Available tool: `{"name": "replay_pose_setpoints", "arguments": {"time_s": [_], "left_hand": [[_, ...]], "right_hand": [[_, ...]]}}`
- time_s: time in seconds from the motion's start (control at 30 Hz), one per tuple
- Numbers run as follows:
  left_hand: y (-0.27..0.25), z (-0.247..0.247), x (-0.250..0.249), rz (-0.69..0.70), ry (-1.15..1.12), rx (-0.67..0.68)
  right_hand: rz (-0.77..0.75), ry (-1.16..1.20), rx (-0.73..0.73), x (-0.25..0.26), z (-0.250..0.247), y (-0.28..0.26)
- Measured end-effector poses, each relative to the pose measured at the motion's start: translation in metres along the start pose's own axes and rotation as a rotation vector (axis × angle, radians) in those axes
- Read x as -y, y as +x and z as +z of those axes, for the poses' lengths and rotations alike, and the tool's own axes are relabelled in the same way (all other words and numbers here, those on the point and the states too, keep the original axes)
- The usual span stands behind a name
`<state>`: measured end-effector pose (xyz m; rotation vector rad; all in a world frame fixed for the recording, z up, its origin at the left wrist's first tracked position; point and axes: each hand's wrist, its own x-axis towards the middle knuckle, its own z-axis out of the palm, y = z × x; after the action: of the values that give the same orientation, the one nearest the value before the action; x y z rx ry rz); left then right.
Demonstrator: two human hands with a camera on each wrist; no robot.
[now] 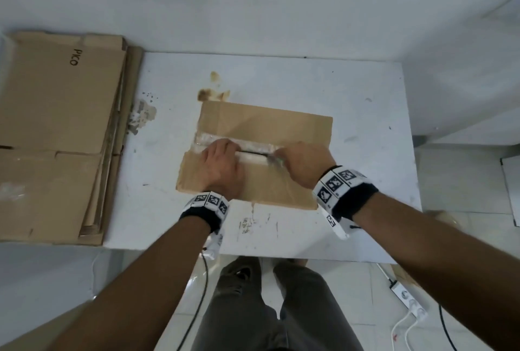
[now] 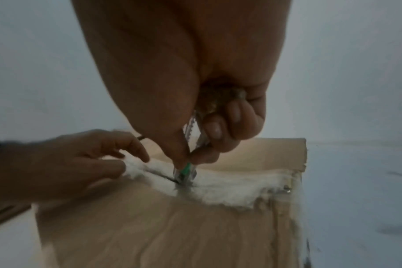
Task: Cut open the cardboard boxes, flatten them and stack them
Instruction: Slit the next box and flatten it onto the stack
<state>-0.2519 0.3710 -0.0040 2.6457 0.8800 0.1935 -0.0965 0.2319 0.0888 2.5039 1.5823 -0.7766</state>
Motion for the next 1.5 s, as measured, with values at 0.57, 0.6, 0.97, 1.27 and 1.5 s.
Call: {"name": "replay_pose_setpoints", "arguments": {"time_s": [0.57, 0.6, 0.97, 1.27, 1.5], "left_hand": [[-0.006, 0.045, -0.074, 0.061, 0.017, 0.052], [-0.005, 0.045, -0.075, 0.057, 0.049, 0.063], [-0.006, 0.049, -0.078, 0.061, -0.035, -0.072], [-0.004, 0.050, -0.076, 0.072, -0.029, -0.075], [-0.004, 0.053, -0.073, 0.075, -0.034, -0.060]], "right_hand": [[0.140, 0.002, -0.007, -0.108, 0.000, -0.067], [0.131, 0.003, 0.004, -0.104, 0.004, -0.066], [0.217, 0.259, -0.083, -0.135, 0.022, -0.097], [0.140, 0.278, -0.122, -0.146, 0.023, -0.085], [0.025, 0.252, 0.002, -0.146, 0.004, -0.055]]}}
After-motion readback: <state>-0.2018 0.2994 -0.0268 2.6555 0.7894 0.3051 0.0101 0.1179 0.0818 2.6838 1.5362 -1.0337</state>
